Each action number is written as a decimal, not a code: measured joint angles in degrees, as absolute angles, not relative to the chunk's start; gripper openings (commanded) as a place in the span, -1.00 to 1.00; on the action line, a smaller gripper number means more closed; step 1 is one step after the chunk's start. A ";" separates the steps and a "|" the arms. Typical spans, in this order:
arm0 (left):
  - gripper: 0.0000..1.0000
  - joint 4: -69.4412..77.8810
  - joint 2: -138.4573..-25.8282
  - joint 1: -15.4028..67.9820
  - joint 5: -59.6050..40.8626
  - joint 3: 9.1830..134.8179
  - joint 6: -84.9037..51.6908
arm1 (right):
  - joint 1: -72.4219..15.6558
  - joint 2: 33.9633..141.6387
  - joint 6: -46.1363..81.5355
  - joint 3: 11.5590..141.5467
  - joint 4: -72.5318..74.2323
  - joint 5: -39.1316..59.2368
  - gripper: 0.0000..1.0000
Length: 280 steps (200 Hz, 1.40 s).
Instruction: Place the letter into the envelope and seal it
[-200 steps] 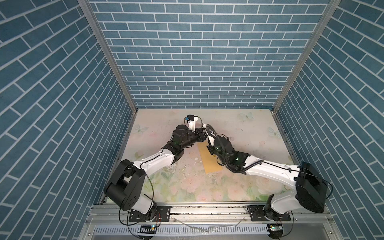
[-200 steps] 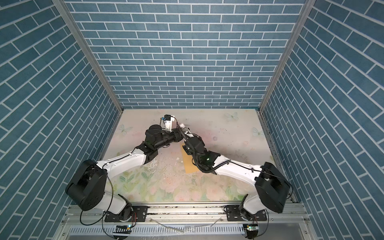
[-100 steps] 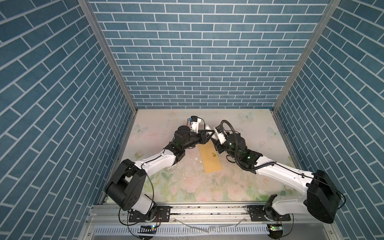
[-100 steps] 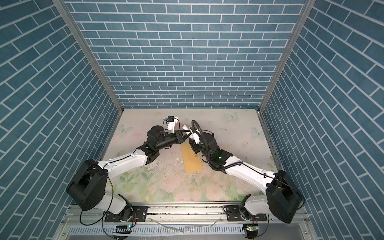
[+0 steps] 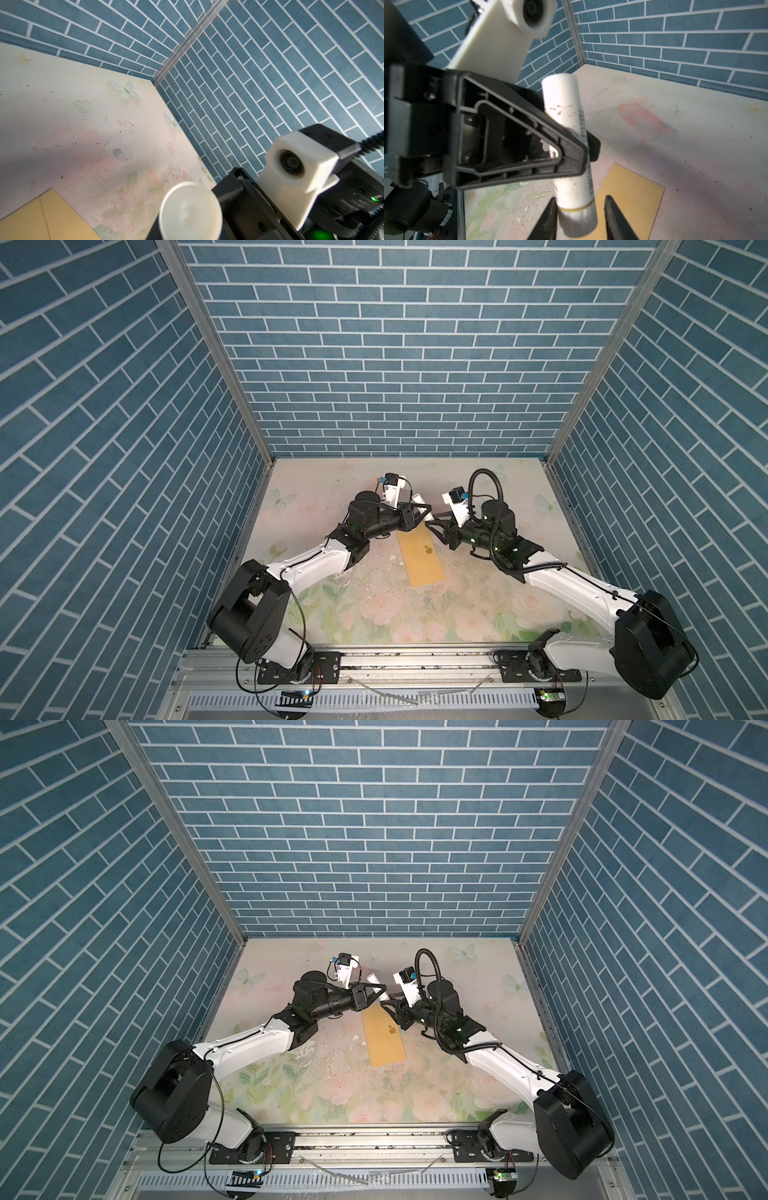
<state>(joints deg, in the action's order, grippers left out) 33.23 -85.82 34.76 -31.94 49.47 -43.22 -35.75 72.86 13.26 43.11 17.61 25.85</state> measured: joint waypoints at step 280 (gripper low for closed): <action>-1.00 34.35 -86.02 33.28 -25.69 47.92 -43.24 | -52.62 81.38 -1.04 50.81 14.55 -19.62 -0.09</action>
